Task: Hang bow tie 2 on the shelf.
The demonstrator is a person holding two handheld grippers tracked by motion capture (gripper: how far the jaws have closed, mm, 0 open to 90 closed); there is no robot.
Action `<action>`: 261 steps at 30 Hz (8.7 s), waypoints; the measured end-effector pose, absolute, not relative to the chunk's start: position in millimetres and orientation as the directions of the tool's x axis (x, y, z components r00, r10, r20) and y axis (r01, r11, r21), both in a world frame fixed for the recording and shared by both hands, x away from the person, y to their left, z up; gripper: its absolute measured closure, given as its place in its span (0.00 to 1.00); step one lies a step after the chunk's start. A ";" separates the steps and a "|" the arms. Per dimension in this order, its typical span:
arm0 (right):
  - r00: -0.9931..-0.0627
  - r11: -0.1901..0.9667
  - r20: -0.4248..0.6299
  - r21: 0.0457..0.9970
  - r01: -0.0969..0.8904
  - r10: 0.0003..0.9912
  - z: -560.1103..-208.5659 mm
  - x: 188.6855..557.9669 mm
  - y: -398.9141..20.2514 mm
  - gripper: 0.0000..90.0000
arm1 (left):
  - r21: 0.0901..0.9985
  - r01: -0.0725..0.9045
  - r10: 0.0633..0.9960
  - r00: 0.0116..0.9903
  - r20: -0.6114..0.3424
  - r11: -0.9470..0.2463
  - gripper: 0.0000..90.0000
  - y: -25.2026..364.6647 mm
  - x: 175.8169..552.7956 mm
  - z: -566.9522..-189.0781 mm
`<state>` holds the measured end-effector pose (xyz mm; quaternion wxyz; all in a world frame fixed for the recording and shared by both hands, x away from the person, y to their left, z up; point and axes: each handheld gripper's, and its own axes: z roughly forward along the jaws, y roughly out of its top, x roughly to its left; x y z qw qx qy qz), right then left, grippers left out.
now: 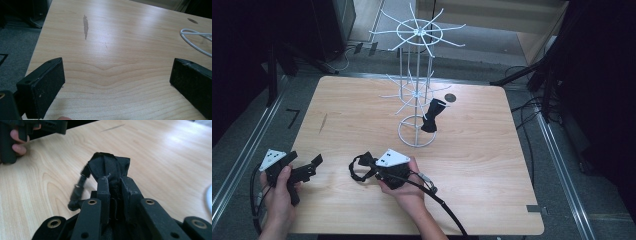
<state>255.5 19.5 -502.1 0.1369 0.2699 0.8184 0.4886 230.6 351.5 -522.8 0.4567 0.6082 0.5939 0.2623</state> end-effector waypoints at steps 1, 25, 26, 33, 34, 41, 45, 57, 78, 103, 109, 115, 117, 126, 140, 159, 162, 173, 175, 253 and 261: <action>-0.815 0.376 0.033 0.876 0.303 0.579 -500.5 255.9 16.6 0.88 | 0.867 0.482 0.962 0.157 -0.224 0.123 0.00 351.5 230.6 -522.8; -0.724 0.255 0.018 0.929 0.266 0.690 -462.4 256.9 -41.7 0.88 | 0.865 0.487 0.962 0.160 -0.223 0.120 0.00 351.0 230.8 -522.9; -0.720 0.250 0.016 0.932 0.261 0.693 -461.1 257.0 -43.9 0.88 | 0.866 0.486 0.962 0.159 -0.224 0.121 0.00 350.9 230.9 -522.9; -0.692 0.222 0.017 0.941 0.255 0.721 -453.3 256.6 -58.1 0.88 | 0.866 0.486 0.962 0.159 -0.221 0.119 0.00 350.9 230.8 -522.9; -0.690 0.220 0.016 0.942 0.252 0.724 -452.1 256.7 -60.3 0.88 | 0.866 0.485 0.962 0.158 -0.222 0.120 0.00 350.8 230.9 -523.0; -0.673 0.207 0.014 0.947 0.247 0.740 -447.4 255.7 -68.4 0.88 | 0.866 0.484 0.962 0.158 -0.223 0.121 0.00 350.7 230.8 -523.0; -0.664 0.196 0.014 0.950 0.241 0.747 -444.6 254.9 -73.0 0.88 | 0.866 0.486 0.962 0.159 -0.221 0.119 0.00 350.9 230.8 -522.9; -0.644 0.165 0.019 0.961 0.224 0.765 -434.4 251.1 -87.4 0.88 | 0.867 0.484 0.962 0.159 -0.221 0.119 0.00 350.6 230.7 -522.9; -0.623 0.123 0.023 0.974 0.191 0.782 -415.2 241.0 -108.3 0.88 | 0.866 0.486 0.962 0.160 -0.221 0.118 0.00 350.5 230.7 -522.9; -0.596 0.102 0.006 0.984 0.148 0.803 -397.5 236.3 -127.9 0.88 | 0.865 0.488 0.963 0.159 -0.218 0.115 0.00 350.5 230.6 -522.8; -0.587 0.102 0.001 0.984 0.143 0.810 -394.7 237.4 -132.3 0.88 | 0.865 0.489 0.963 0.159 -0.217 0.114 0.00 350.3 230.4 -522.6; -0.573 0.101 0.000 0.984 0.144 0.819 -393.3 240.4 -136.7 0.88 | 0.866 0.487 0.963 0.160 -0.216 0.113 0.00 350.3 230.5 -522.7; -0.573 0.102 -0.001 0.984 0.144 0.820 -393.1 241.6 -138.0 0.88 | 0.865 0.489 0.963 0.161 -0.216 0.112 0.00 350.4 230.5 -522.6; -0.562 0.103 -0.002 0.984 0.148 0.827 -391.8 248.8 -139.1 0.88 | 0.865 0.489 0.963 0.161 -0.216 0.113 0.00 350.4 230.4 -522.6; -0.553 0.102 0.012 0.979 0.174 0.833 -396.8 265.2 -134.8 0.88 | 0.865 0.488 0.963 0.162 -0.217 0.113 0.00 350.5 230.5 -522.7; -0.535 0.093 0.048 0.968 0.234 0.844 -412.0 287.2 -120.3 0.88 | 0.865 0.489 0.962 0.162 -0.218 0.114 0.00 350.7 230.6 -522.8; -0.532 0.088 0.054 0.967 0.238 0.845 -414.7 288.6 -118.0 0.88 | 0.865 0.489 0.962 0.162 -0.218 0.114 0.00 350.6 230.5 -522.8; -0.535 0.089 0.063 0.963 0.254 0.843 -425.4 291.8 -113.0 0.87 | 0.865 0.488 0.962 0.163 -0.219 0.114 0.00 350.7 230.6 -522.8; -0.535 0.086 0.067 0.963 0.257 0.842 -427.4 291.7 -112.8 0.86 | 0.865 0.489 0.962 0.164 -0.218 0.112 0.00 350.7 230.5 -522.8; -0.425 0.008 0.180 0.914 0.405 0.887 -492.7 248.9 -255.4 0.11 | 0.866 0.489 0.964 0.161 -0.211 0.108 0.00 348.6 230.6 -522.7; -0.387 -0.009 0.189 0.906 0.423 0.903 -504.0 243.0 -276.4 0.12 | 0.866 0.488 0.964 0.161 -0.209 0.106 0.00 348.6 230.5 -522.6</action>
